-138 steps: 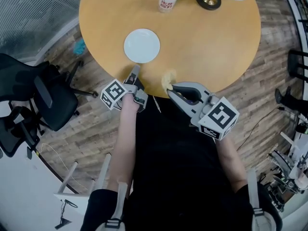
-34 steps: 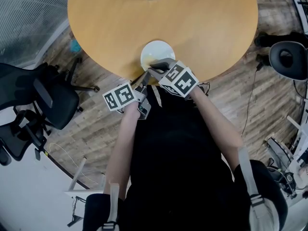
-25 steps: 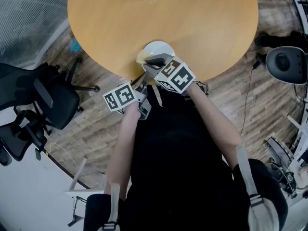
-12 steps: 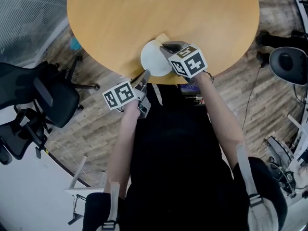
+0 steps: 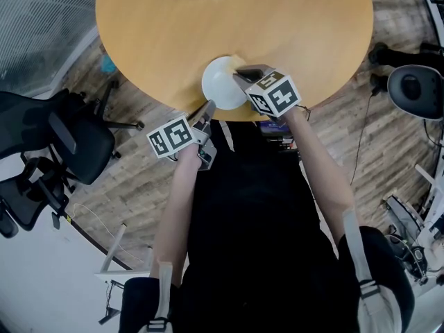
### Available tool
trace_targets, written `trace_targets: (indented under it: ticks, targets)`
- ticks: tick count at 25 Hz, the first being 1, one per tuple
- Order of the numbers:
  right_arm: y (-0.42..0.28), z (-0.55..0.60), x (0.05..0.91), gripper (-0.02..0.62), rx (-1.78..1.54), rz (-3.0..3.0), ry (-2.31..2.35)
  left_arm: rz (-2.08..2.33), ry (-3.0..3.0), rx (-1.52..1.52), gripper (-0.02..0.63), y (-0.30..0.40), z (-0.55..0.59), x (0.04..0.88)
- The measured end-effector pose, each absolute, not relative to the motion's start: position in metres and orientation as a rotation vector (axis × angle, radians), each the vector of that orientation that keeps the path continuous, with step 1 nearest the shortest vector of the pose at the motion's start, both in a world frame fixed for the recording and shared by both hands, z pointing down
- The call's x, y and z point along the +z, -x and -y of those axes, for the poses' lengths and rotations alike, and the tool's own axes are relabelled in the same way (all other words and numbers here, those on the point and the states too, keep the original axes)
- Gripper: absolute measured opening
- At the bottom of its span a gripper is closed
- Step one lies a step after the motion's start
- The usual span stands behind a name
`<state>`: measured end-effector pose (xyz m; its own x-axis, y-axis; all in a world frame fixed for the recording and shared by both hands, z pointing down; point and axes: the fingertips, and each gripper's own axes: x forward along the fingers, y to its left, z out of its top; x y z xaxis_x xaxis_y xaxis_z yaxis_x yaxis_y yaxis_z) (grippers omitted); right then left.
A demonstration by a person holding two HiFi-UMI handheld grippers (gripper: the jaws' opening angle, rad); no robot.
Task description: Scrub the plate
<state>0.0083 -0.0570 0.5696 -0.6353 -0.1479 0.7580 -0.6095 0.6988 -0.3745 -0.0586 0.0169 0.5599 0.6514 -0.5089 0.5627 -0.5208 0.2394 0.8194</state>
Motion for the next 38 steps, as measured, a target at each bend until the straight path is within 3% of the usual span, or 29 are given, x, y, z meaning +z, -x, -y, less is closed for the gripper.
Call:
trace_targets:
  ticks: [13, 31, 38]
  targets:
    - [0.050, -0.002, 0.541, 0.034, 0.859, 2.264, -0.370, 0.954, -1.384, 0.015, 0.023, 0.058, -0.015, 0.559]
    - [-0.038, 0.041, 0.575, 0.034, 0.825, 2.112, -0.553, 0.956, -1.370, 0.034, 0.023, 0.058, -0.016, 0.565]
    - [-0.025, 0.051, 0.575, 0.034, 0.806, 2.116, -0.556, 0.956, -1.370, 0.033, 0.023, 0.060, -0.017, 0.565]
